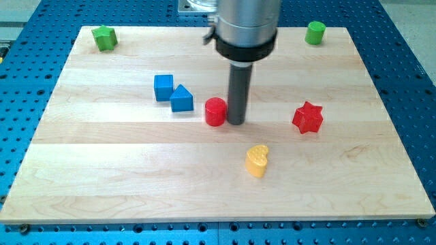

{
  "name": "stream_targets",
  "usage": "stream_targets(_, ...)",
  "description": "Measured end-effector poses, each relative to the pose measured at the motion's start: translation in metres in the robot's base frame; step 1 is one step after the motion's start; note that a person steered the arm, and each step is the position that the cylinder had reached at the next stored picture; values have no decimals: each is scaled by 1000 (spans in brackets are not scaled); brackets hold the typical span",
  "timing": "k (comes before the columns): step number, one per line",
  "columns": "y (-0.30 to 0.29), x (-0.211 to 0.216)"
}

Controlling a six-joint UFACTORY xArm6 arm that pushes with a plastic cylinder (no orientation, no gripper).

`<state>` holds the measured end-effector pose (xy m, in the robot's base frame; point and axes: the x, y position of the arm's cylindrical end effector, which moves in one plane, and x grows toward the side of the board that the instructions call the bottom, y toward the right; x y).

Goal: Drag the red circle to the center left side of the board

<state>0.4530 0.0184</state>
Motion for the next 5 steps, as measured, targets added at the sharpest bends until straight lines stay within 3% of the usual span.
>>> stream_targets(4,-209,-8)
stream_targets(5,-176,-14)
